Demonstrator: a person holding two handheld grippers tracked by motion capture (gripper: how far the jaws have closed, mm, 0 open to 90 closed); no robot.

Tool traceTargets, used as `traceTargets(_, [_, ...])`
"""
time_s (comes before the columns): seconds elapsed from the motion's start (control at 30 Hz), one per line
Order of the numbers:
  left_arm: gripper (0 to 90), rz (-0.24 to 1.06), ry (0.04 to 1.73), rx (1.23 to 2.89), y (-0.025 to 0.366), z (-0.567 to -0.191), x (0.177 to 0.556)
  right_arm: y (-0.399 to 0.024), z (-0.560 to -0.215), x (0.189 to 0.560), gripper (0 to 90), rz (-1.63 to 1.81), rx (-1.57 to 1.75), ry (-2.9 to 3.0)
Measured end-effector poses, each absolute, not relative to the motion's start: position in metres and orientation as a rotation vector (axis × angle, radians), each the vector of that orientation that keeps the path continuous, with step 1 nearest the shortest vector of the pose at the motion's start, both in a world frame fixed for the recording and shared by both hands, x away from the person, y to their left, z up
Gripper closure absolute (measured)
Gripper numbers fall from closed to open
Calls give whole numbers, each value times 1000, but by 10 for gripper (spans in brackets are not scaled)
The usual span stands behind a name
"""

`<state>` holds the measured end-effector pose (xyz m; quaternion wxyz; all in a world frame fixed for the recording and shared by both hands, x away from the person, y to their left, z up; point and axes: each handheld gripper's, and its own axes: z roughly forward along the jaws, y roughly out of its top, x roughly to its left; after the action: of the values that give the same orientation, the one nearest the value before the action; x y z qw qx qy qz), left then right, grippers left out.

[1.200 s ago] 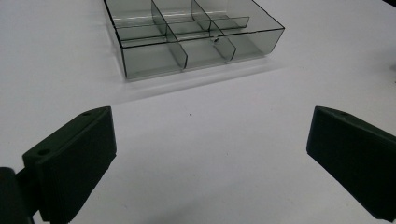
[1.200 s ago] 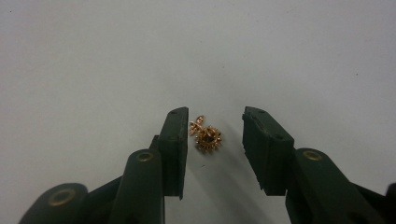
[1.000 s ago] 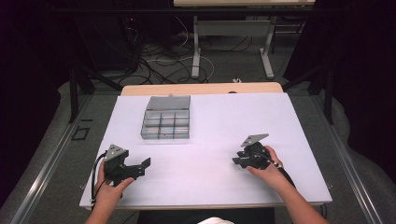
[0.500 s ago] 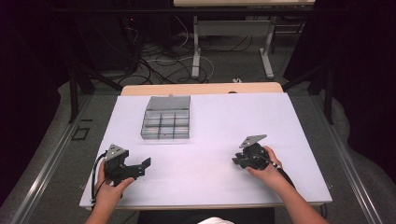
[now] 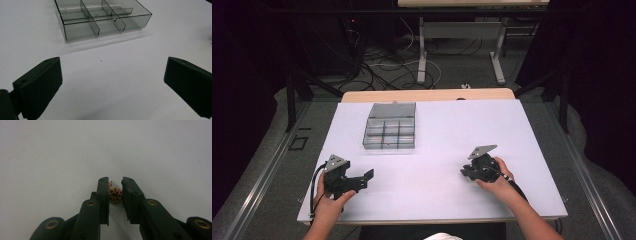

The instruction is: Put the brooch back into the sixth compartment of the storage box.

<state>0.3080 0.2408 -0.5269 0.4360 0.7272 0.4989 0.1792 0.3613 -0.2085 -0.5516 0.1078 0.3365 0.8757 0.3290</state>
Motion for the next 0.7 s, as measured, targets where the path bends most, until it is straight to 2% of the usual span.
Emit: traceTargets(0.7, [18,443,1239,1812,240,-527,308,-209,-552,360,789,984,1003,2559])
